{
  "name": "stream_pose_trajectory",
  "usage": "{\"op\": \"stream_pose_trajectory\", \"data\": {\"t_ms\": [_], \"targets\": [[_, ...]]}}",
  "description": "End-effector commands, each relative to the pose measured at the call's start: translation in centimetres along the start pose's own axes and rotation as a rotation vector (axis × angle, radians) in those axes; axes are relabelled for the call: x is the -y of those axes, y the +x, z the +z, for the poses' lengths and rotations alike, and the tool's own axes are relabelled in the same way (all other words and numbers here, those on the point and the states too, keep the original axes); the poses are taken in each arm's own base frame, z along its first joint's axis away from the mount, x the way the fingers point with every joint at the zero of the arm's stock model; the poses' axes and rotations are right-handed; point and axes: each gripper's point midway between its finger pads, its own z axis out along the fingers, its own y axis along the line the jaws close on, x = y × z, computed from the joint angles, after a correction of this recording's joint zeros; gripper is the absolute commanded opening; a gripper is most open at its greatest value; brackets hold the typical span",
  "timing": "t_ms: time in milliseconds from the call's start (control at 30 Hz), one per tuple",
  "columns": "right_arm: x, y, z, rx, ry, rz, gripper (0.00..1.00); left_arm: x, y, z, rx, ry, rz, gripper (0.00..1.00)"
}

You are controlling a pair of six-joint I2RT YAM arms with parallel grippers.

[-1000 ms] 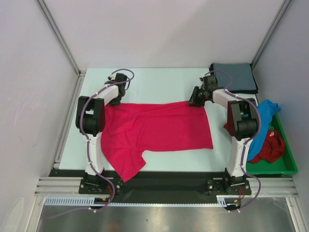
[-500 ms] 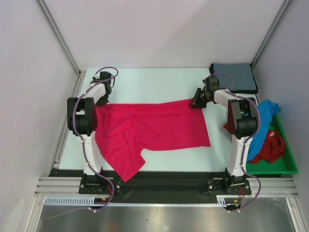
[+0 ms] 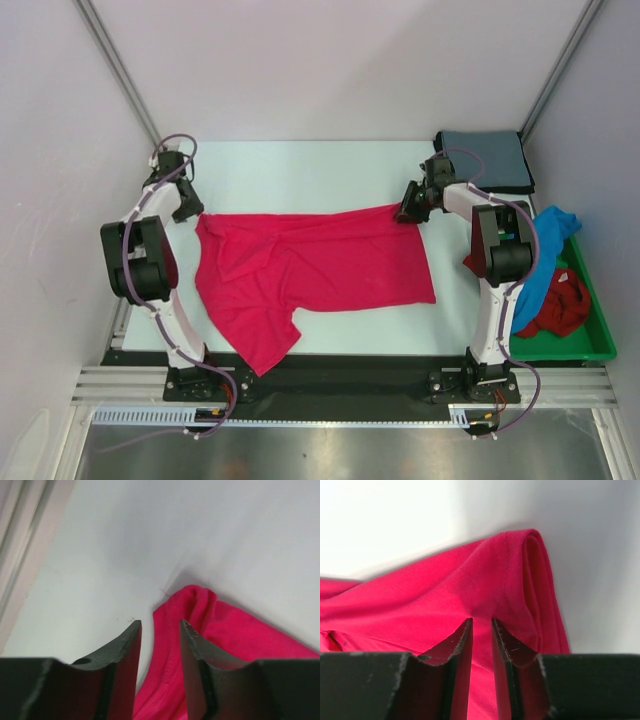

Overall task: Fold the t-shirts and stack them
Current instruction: Fold the tshirt

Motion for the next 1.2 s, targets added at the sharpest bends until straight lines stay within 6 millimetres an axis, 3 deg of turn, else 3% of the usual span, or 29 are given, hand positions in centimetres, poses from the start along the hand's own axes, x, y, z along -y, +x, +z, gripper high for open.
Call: {"op": "stream_pose_trajectory", "data": {"t_ms": [0, 133, 200, 367, 533, 767, 900, 1000, 1100, 1167], "targets": [[-0.5, -2.0, -1.2, 0.049, 0.011, -0.038, 0.27, 1.5, -1.4, -1.7, 0.042, 0.164, -0.11, 0.43], [-0.8, -2.4, -1.7, 0.062, 0.004, -0.049, 0.27, 4.0, -2.1, -2.0, 0.018, 0.293, -0.167, 0.63], [-1.2, -2.4, -1.7, 0.061, -0.01, -0.05, 0.27, 4.9, -1.3, -1.7, -0.047, 0.32, -0.183, 0.64], [-1.7, -2.5, -1.8, 0.066, -0.021, -0.06, 0.27, 4.4, 0.2, -0.7, -0.091, 0.276, -0.24, 0.59], [-1.8, -3.2, -1.6, 0.064, -0.023, -0.077, 0.27, 3.9, 1.3, -0.5, -0.081, 0.291, -0.263, 0.42], [-2.0, -3.5, -1.5, 0.072, -0.031, -0.073, 0.27, 3.7, 2.8, 0.5, -0.115, 0.286, -0.27, 0.48], [-1.8, -3.4, -1.2, 0.07, -0.025, -0.074, 0.27, 3.4, 3.2, 1.3, -0.125, 0.282, -0.277, 0.4], [-0.8, -3.5, -1.2, 0.067, 0.002, -0.069, 0.27, 2.4, 3.2, 1.8, -0.114, 0.252, -0.262, 0.41], [0.3, -3.7, -1.6, 0.07, 0.034, -0.074, 0.27, 1.9, 2.7, 0.4, -0.074, 0.26, -0.242, 0.51], [0.6, -4.1, -2.5, 0.091, 0.075, -0.095, 0.28, 1.9, 0.6, -2.1, 0.012, 0.275, -0.239, 0.59]]}}
